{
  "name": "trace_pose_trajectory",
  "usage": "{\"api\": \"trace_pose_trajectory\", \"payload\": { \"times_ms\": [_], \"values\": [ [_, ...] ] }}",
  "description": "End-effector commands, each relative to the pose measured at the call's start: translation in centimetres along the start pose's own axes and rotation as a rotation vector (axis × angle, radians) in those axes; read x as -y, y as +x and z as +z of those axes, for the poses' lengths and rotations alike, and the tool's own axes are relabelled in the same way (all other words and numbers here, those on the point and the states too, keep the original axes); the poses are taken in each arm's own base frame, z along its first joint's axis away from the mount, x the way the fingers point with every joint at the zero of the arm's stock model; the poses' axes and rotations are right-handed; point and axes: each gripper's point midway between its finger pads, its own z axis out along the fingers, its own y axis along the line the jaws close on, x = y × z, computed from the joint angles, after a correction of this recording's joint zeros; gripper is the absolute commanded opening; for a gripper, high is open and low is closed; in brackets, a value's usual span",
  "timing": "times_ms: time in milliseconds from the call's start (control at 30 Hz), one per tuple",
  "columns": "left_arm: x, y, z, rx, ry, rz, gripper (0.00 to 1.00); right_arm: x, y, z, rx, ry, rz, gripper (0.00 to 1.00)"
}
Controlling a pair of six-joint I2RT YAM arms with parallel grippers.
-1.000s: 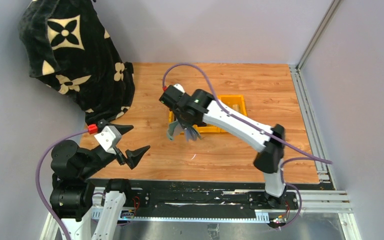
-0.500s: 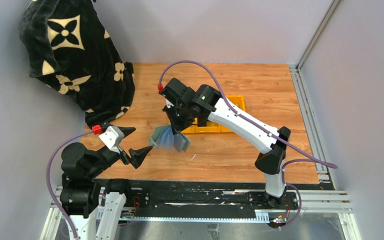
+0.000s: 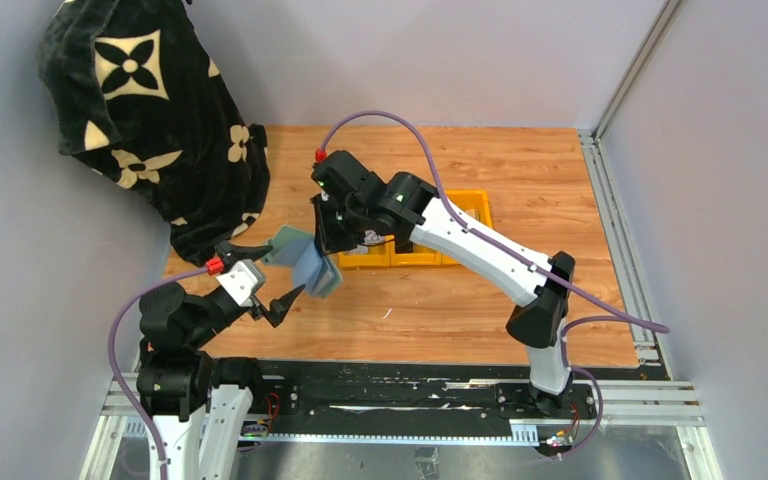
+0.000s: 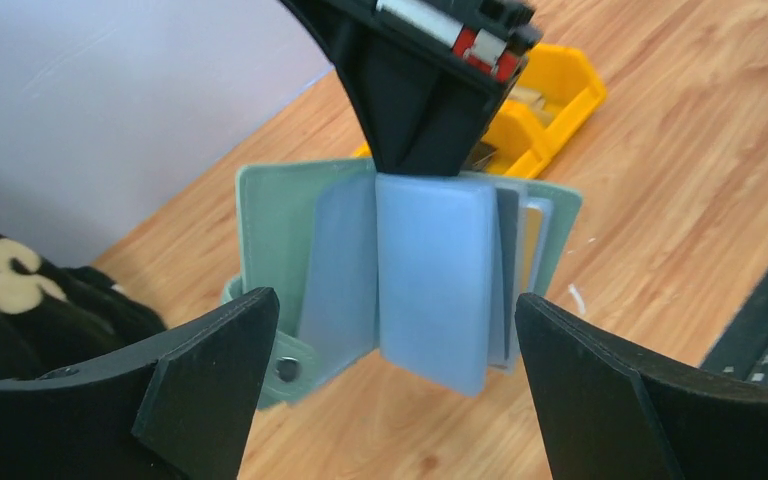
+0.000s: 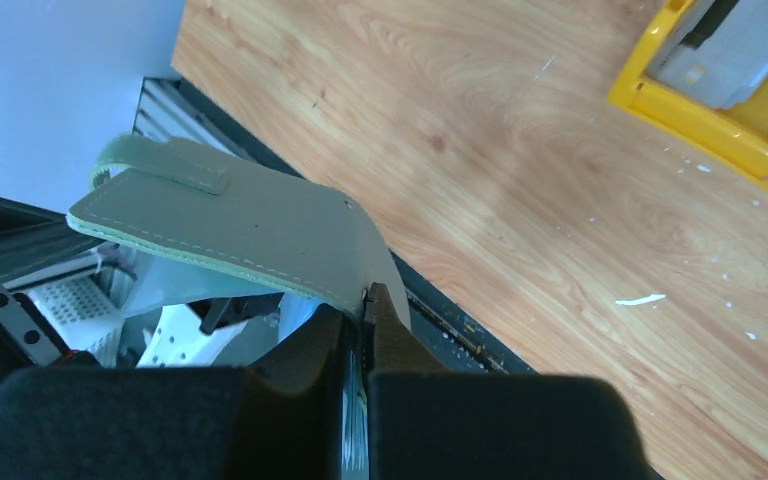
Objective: Take the credit cards out of the card holder
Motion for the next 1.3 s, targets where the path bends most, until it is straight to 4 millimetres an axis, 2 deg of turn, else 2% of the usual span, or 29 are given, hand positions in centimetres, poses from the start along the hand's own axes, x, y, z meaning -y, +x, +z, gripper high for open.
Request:
{"api": "trace_pose_trajectory", "payload": {
  "times_ms": [0, 33, 67, 200, 300, 433, 567, 667, 767, 867, 1067, 1167, 1267],
  "values": [
    [-1.8, 0.1, 0.5, 0.013, -0.043, 0.180, 1.00, -1.7, -3.4, -0.4, 0.162, 0.038, 0.032, 0.00],
    [-1.8, 0.0, 0.7, 0.022, -0.040, 0.171, 1.00, 0.3, -4.0, -0.7, 0.207, 0.171, -0.005, 0.00],
    [-2.1, 0.0, 0.8, 0.030, -0.054, 0.154, 1.00, 1.4, -4.3, -0.9, 0.229, 0.255, -0.053, 0.00],
    [-4.2, -0.1, 1.1, 0.076, -0.176, 0.098, 1.00, 4.4, -4.9, -2.5, 0.302, 0.538, -0.282, 0.00],
    [-5.4, -0.3, 1.4, 0.118, -0.249, 0.029, 1.00, 8.1, -4.0, -3.7, 0.242, 0.720, -0.384, 0.00],
    [-4.0, -0.4, 2.0, 0.150, -0.170, -0.061, 1.00, 11.2, -2.5, -5.3, 0.144, 0.826, -0.437, 0.00],
    [-2.3, -0.2, 2.5, 0.154, -0.076, -0.122, 1.00, 13.2, -1.7, -7.7, 0.049, 0.943, -0.515, 0.00],
    [-2.2, -0.8, 2.7, 0.177, -0.062, -0.189, 1.00, 14.7, -0.6, -8.8, -0.063, 1.036, -0.605, 0.00],
    [-2.3, -1.5, 3.0, 0.186, -0.048, -0.243, 1.00, 16.7, 1.8, -9.3, -0.177, 1.057, -0.614, 0.00],
    [-1.5, -2.4, 3.1, 0.191, 0.011, -0.286, 1.00, 17.7, 4.1, -9.3, -0.246, 1.009, -0.523, 0.00],
    [0.7, -2.9, 3.3, 0.211, 0.111, -0.523, 1.00, 17.2, 5.2, -8.2, -0.324, 0.929, -0.514, 0.00],
    [0.6, -3.1, 3.1, 0.229, 0.082, -0.563, 1.00, 17.2, 5.7, -7.8, -0.354, 0.899, -0.492, 0.00],
    [0.5, -3.2, 3.0, 0.237, 0.071, -0.631, 1.00, 18.2, 6.4, -7.0, -0.419, 0.902, -0.480, 0.00]
  ]
}}
